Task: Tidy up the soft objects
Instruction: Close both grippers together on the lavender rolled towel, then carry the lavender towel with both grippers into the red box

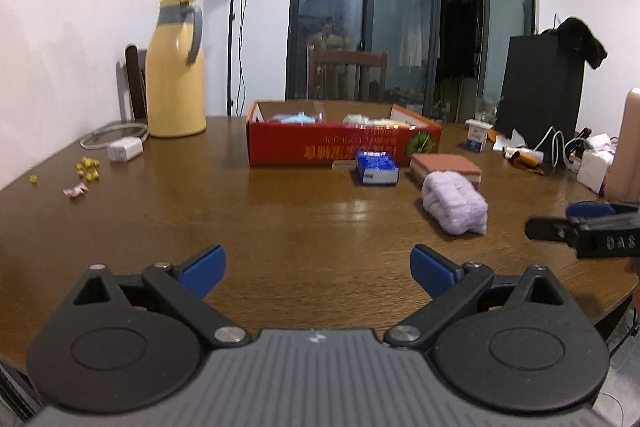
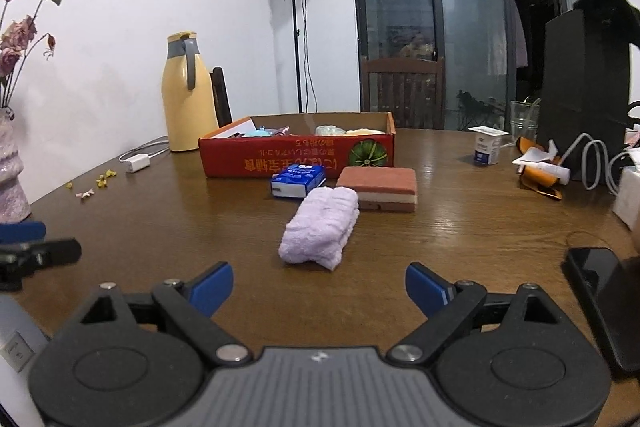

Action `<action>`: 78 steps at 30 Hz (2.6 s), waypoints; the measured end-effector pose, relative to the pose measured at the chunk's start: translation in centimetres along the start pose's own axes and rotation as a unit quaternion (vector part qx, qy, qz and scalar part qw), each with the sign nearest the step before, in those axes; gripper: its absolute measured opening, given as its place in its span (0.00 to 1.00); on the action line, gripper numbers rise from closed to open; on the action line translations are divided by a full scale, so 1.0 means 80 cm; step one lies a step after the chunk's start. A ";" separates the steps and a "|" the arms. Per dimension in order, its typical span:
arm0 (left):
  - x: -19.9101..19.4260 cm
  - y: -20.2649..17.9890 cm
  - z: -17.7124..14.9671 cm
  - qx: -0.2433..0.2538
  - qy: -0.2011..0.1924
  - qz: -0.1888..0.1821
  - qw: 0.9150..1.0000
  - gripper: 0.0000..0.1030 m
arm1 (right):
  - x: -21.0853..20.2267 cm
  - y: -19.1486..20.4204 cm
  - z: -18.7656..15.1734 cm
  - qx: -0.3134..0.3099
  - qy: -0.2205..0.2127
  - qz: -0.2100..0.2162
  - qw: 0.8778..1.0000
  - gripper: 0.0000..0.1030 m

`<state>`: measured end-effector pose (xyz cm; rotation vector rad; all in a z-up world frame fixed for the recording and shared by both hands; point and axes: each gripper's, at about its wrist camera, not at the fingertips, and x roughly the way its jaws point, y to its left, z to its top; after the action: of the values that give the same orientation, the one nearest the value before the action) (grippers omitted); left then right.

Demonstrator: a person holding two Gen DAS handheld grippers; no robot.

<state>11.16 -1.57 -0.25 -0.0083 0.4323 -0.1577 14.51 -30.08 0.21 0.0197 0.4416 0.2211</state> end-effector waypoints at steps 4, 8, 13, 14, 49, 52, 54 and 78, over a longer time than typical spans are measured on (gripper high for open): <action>0.031 0.000 0.004 -0.002 0.017 -0.004 1.000 0.98 | 0.036 -0.005 0.017 0.017 -0.002 0.008 1.000 0.86; 0.065 0.000 0.012 -0.008 0.031 -0.008 0.999 0.98 | 0.084 -0.011 0.030 0.036 0.027 0.015 0.999 0.80; 0.101 -0.001 0.034 -0.002 0.021 -0.008 1.000 0.98 | 0.145 -0.003 0.039 0.032 0.069 0.051 0.996 0.54; 0.107 0.001 0.041 -0.003 0.017 -0.006 1.000 0.98 | 0.151 0.004 0.040 0.017 0.075 0.061 0.995 0.36; 0.175 0.008 0.042 -0.142 0.114 -0.125 0.975 0.30 | 0.170 -0.011 0.022 0.161 0.083 0.113 0.977 0.40; 0.183 0.008 0.040 -0.142 0.115 -0.123 0.975 0.30 | 0.175 -0.005 0.025 0.147 0.085 0.110 0.979 0.34; 0.183 0.008 0.040 -0.142 0.114 -0.126 0.975 0.30 | 0.174 -0.002 0.026 0.137 0.087 0.112 0.980 0.25; 0.426 0.040 0.208 -0.105 0.105 -0.103 0.984 0.20 | 0.410 -0.015 0.223 0.063 0.090 0.074 0.991 0.14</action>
<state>49.10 -4.08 0.55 -0.2456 0.6572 -0.3187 51.24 -23.68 2.48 0.1572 0.6354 0.3426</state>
